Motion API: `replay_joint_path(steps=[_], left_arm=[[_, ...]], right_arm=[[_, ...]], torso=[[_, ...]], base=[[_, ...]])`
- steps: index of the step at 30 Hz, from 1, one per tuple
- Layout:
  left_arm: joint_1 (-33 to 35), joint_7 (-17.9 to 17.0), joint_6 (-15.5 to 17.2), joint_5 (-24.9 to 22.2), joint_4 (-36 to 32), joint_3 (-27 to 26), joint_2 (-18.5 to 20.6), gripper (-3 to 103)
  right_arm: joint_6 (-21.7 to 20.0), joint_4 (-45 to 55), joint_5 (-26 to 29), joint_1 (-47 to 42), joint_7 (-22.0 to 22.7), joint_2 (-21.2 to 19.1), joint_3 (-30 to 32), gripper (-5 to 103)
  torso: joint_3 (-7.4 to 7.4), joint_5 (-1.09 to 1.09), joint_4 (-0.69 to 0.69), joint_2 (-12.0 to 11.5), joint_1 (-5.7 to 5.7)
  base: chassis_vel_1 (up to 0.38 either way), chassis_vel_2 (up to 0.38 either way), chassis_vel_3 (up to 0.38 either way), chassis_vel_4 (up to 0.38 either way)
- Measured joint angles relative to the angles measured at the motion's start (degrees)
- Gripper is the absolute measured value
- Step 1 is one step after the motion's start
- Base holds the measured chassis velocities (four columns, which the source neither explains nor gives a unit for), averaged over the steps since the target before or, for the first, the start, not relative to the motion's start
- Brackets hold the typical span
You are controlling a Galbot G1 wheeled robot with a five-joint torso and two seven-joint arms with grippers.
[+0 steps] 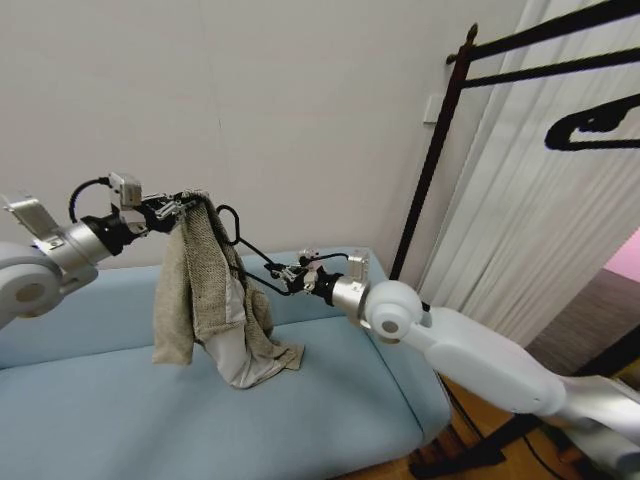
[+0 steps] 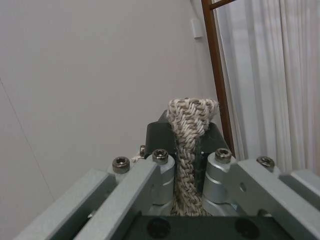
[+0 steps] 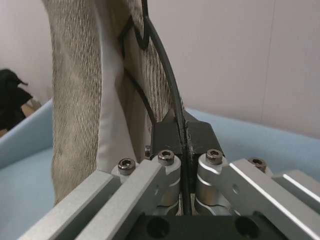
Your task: Pick up the clothes from the sofa and hang them on the clothes hanger.
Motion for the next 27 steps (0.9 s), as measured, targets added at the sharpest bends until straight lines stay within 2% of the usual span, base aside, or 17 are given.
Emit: replay_joint_path(steps=[3,10,20,27], left_arm=[[0.6,0.0,-0.2,0.0,-0.1,-0.1,-0.6,6],[0.9,-0.2,-0.6,0.2,-0.2,0.0,-1.2,6],[2.3,-0.5,-0.7,0.5,-3.8,-0.3,-1.6,6],[4.0,0.2,-0.9,1.7,-5.2,-1.0,-2.1,6]], right_arm=[[1.8,0.5,1.3,-0.1,0.5,-0.1,2.7,2],[2.6,1.4,2.3,-0.1,0.4,-0.4,3.9,2],[2.8,-1.8,3.7,6.7,2.9,5.5,2.6,2],[2.8,-2.5,3.6,6.8,2.4,4.2,4.0,2]], torso=[[0.0,-0.02,0.0,0.0,0.0],[0.0,0.0,-0.02,0.0,0.0],[-0.01,-0.02,0.02,0.0,0.0],[-0.01,0.0,-0.02,0.0,0.0]], base=[[0.0,0.0,0.0,0.0],[0.0,0.0,0.0,0.0],[0.0,0.0,0.0,0.0],[0.0,0.0,0.0,0.0]])
